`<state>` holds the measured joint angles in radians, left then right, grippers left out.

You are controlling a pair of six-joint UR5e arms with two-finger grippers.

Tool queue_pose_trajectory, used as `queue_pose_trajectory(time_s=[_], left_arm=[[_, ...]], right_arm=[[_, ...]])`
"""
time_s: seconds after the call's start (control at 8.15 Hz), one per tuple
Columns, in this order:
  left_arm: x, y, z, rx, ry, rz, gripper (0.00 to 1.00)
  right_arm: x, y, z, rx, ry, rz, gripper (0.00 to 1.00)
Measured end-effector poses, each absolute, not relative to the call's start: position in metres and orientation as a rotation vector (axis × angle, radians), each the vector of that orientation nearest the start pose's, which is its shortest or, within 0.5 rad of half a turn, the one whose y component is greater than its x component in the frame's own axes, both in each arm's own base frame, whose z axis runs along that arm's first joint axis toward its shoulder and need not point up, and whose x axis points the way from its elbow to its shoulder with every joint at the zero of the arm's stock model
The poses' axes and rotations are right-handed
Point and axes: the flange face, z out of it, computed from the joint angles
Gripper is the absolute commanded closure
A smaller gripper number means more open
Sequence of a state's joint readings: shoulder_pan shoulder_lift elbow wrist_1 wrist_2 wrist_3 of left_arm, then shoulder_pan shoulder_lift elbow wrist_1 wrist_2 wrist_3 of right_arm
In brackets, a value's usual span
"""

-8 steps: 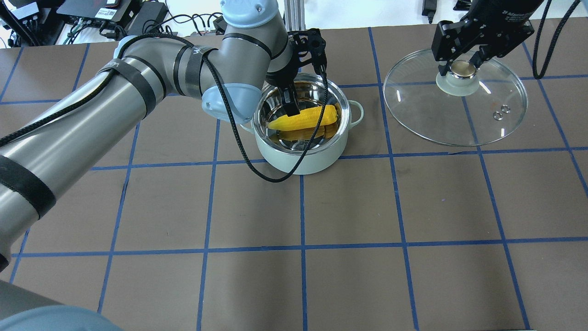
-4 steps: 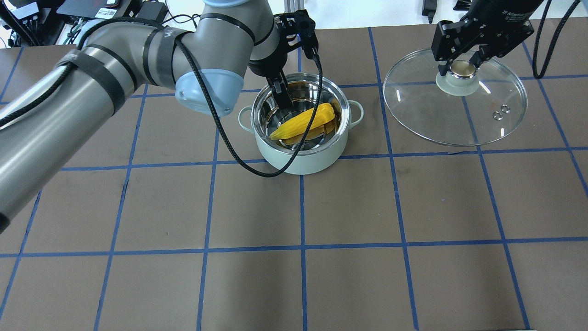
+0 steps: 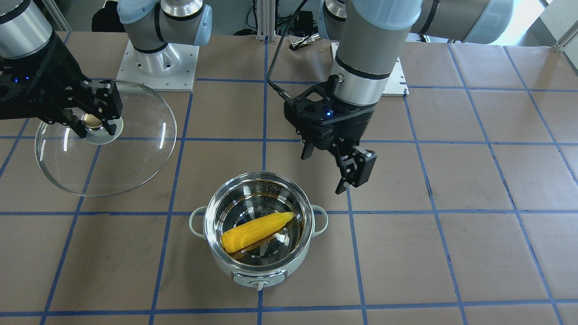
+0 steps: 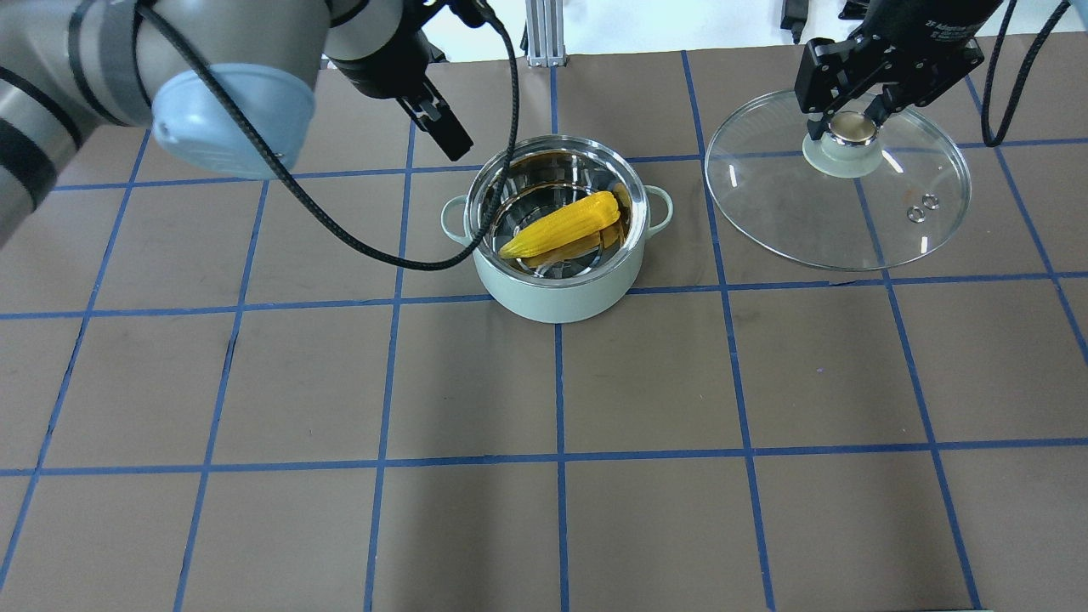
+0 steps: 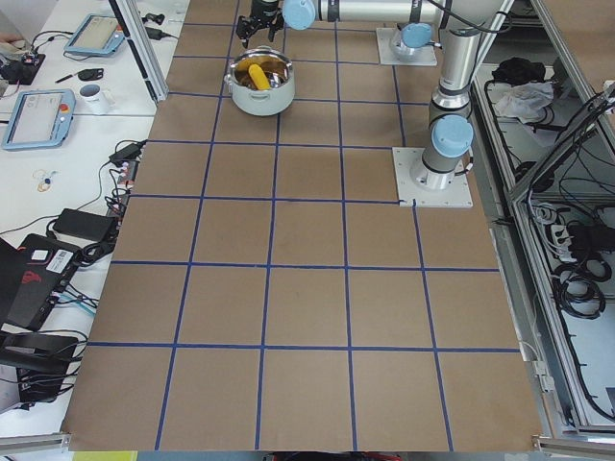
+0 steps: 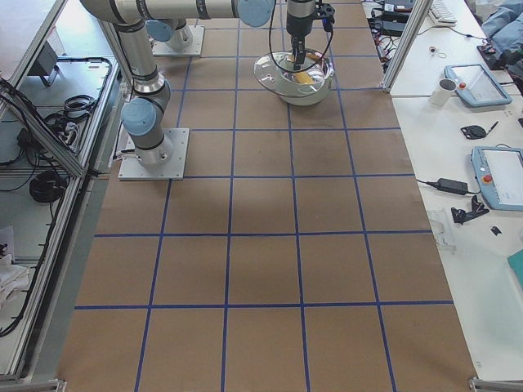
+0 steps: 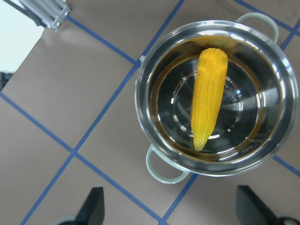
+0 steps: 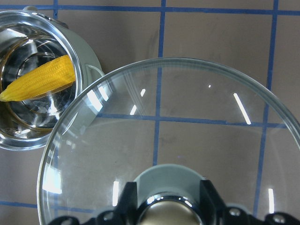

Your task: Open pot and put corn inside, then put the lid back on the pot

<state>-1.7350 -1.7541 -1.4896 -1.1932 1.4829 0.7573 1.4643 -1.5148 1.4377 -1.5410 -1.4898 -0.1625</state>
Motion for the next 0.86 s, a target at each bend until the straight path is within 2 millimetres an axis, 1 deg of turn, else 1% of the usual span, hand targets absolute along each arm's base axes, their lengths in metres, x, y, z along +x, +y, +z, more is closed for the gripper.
queue_pose_trajectory(time_s=[0.12, 0.25, 0.37, 0.49, 0.61, 0.74, 0.86], left_arm=[[-0.199, -0.564, 0.482, 1.230, 2.865, -0.434, 0.00], [-0.161, -0.568, 0.485, 1.030, 2.958, -0.398, 0.00], [-0.126, -0.570, 0.486, 0.869, 3.021, -0.349, 0.00], [-0.095, -0.571, 0.487, 0.738, 3.062, -0.309, 0.00], [-0.066, -0.571, 0.489, 0.602, 3.093, -0.287, 0.00], [-0.044, -0.569, 0.489, 0.459, 3.121, -0.263, 0.00], [-0.033, -0.566, 0.492, 0.293, 3.150, -0.245, 0.00]], right_arm=[[0.088, -0.533, 0.522, -0.086, 3.046, -0.101, 0.59], [0.094, -0.536, 0.522, -0.082, 3.030, -0.129, 0.58], [0.110, -0.539, 0.521, -0.069, 3.017, -0.166, 0.58], [0.137, -0.546, 0.516, -0.049, 3.004, -0.212, 0.58], [0.173, -0.552, 0.507, -0.018, 2.988, -0.253, 0.58], [0.208, -0.557, 0.495, 0.016, 2.970, -0.283, 0.58], [0.239, -0.559, 0.483, 0.046, 2.954, -0.301, 0.59]])
